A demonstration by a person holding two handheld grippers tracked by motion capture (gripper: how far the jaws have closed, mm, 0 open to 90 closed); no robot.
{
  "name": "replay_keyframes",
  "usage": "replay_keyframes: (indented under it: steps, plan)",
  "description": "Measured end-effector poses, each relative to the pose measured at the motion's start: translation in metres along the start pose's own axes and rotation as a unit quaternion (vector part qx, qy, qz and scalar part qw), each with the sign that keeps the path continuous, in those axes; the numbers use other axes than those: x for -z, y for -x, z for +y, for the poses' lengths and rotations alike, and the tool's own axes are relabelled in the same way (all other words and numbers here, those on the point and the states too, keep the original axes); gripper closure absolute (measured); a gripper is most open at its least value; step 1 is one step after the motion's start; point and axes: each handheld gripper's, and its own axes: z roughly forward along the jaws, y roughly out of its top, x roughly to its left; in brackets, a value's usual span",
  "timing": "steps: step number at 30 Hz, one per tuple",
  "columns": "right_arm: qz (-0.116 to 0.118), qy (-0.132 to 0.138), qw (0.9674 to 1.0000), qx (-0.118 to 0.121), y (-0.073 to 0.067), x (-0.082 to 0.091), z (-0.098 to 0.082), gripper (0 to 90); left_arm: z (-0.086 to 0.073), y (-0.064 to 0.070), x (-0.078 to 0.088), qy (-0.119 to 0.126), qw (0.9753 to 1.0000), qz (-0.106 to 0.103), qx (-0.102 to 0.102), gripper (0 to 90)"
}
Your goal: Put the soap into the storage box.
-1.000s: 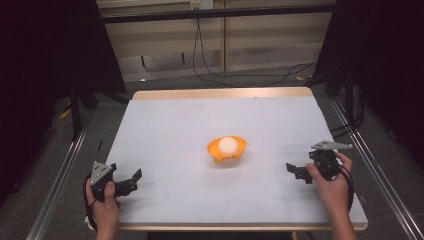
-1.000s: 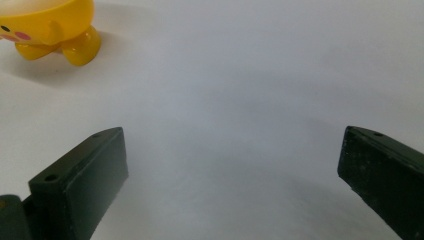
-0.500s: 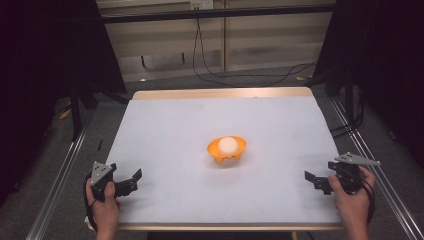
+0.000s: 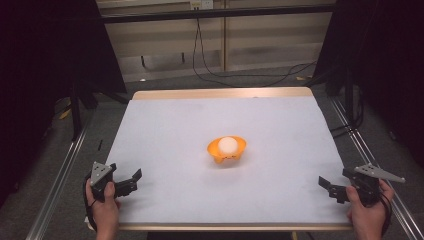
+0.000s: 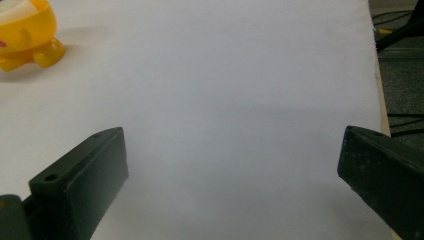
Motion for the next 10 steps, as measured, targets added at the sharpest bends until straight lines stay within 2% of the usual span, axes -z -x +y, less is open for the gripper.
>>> replay_keyframes:
  steps: [1, 5, 8, 10]
  plan:
    - [0.003, 0.009, 1.0, -0.003, -0.0004, 0.0008, -0.0015, 0.0, 0.0, 0.0001, -0.0001, 0.0, 1.0, 0.0, 0.0, 1.8]
    - [-0.002, 0.01, 0.9999, 0.006, -0.0023, 0.0005, -0.0028, 0.0, 0.0005, -0.0005, -0.0007, -0.004, 1.0, 0.001, -0.003, 1.7]
    - [-0.003, 0.011, 0.9999, 0.009, -0.0024, 0.0007, -0.0032, 0.0, 0.0005, -0.0003, -0.0014, -0.004, 1.0, -0.003, 0.002, 1.7]
    - [0.003, 0.012, 0.9999, 0.007, -0.003, 0.0013, -0.0028, 0.0, 0.0005, -0.0004, -0.0014, -0.005, 1.0, -0.004, 0.002, 1.7]
